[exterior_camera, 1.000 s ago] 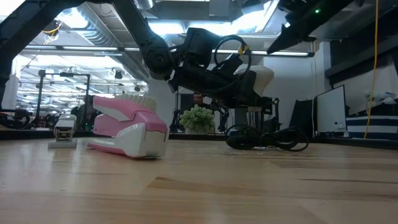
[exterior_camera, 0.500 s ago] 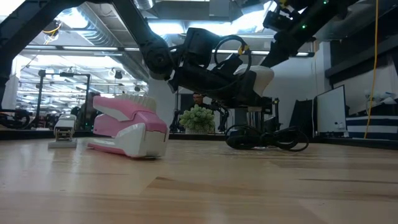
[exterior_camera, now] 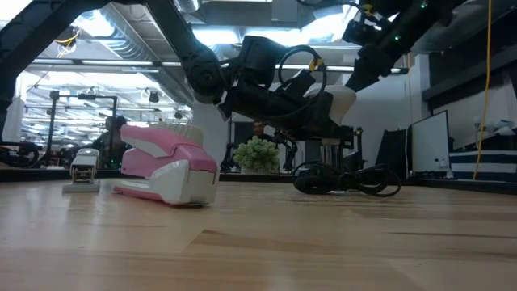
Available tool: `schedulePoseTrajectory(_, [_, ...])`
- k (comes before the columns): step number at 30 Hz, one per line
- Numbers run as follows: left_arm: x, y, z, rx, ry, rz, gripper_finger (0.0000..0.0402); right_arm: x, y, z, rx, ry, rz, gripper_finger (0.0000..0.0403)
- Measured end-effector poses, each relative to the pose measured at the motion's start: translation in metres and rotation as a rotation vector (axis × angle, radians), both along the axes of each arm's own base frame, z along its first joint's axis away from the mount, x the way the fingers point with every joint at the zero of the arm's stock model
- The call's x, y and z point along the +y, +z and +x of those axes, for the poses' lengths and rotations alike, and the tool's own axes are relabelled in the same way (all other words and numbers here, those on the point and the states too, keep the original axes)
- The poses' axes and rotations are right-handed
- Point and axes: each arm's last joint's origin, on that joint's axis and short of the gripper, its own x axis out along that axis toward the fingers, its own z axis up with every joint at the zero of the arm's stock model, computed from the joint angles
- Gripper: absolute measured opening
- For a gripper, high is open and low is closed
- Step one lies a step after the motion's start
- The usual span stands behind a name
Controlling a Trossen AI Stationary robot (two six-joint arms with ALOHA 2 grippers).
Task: Screw lightbulb
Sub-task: Insert the lightbulb into the lamp
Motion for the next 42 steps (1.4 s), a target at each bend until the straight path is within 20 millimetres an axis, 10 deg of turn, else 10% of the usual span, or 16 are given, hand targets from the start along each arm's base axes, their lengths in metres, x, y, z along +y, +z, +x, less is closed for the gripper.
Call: schedulePoseTrajectory(42, [0.0, 0.0, 0.0, -0.001, 0.003, -0.004, 0.0153, 0.0, -0.005, 0.015, -0.058, 0.12, 0.085, 0.0002])
